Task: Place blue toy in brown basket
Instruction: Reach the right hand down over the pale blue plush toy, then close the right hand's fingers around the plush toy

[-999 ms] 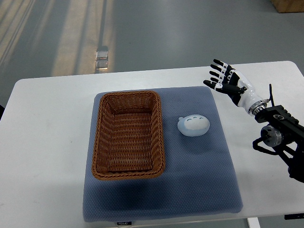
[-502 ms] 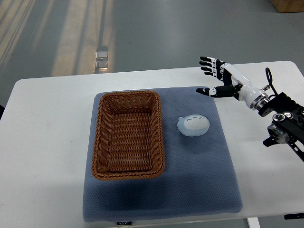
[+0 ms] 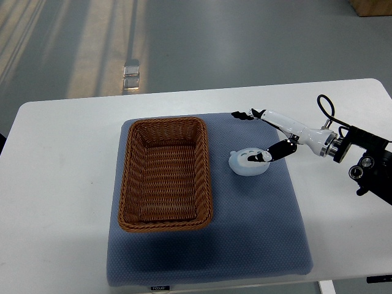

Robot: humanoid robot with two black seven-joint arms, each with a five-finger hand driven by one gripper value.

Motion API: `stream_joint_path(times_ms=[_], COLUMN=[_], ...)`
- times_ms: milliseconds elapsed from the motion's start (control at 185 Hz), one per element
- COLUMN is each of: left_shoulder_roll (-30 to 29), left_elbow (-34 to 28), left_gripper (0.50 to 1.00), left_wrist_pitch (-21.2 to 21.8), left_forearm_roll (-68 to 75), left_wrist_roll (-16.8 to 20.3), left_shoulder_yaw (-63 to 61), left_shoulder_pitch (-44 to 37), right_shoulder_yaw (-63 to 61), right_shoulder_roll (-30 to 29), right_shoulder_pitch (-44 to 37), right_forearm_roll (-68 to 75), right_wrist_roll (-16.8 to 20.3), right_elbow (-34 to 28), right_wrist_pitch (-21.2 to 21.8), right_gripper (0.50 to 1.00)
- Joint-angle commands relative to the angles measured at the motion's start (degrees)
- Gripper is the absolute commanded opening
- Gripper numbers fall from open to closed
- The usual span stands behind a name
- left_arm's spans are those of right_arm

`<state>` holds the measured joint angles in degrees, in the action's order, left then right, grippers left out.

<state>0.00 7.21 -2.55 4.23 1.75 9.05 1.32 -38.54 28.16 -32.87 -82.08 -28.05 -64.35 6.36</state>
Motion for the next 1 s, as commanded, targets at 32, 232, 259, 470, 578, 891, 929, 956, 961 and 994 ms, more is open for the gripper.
stream_joint_path(times_ms=[32,232,259,470,578,891,929,956,961,994], left_shoulder_roll=[0.0,0.0,0.0,0.0,0.0,0.0,0.0,0.0,0.0,0.0], left_elbow=[0.0,0.0,0.0,0.1,0.1,0.2,0.2,0.2,0.2,0.2], left_gripper=[1.0,1.0,1.0,1.0,1.0,1.0,1.0,1.0,1.0,1.0], left_wrist_pitch=[0.0,0.0,0.0,0.0,0.0,0.0,0.0,0.0,0.0,0.0], left_forearm_roll=[0.0,0.1,0.0,0.0,0.0,0.0,0.1,0.1,0.1,0.1], left_wrist_roll=[-0.1,-0.1,-0.1,-0.2,-0.1,-0.1,-0.2,-0.1,-0.1,-0.2], left_shoulder_yaw=[0.0,0.0,0.0,-0.1,-0.1,-0.1,-0.1,-0.2,-0.2,-0.1], left_shoulder_pitch=[0.1,0.1,0.1,0.1,0.1,0.1,0.1,0.1,0.1,0.1], right_shoulder_yaw=[4.4,6.0,6.0,8.8,11.8,14.7,15.0,15.1,15.1,15.1], right_shoulder_roll=[0.7,-0.2,-0.2,-0.2,-0.2,-0.9,-1.0,-1.0,-1.0,-1.0], right_shoulder_pitch=[-2.1,-2.6,-2.7,-4.6,-5.5,-5.9,-6.0,-6.0,-6.0,-6.1], right_forearm_roll=[-1.8,-4.2,-4.7,-6.5,-6.5,-6.5,-6.5,-6.5,-6.5,-6.5], right_wrist_roll=[-1.0,-0.8,-0.6,-0.4,-0.3,-0.2,-0.2,-0.2,-0.2,-0.1], right_elbow=[-0.1,0.7,1.0,5.5,5.8,7.0,7.0,7.2,7.2,7.4], right_wrist_pitch=[0.0,-0.6,-0.6,-1.1,-2.6,-5.3,-5.4,-5.4,-5.4,-5.4], right_gripper=[0.911,0.911,0.911,0.907,0.905,0.77,0.74,0.699,0.699,0.656])
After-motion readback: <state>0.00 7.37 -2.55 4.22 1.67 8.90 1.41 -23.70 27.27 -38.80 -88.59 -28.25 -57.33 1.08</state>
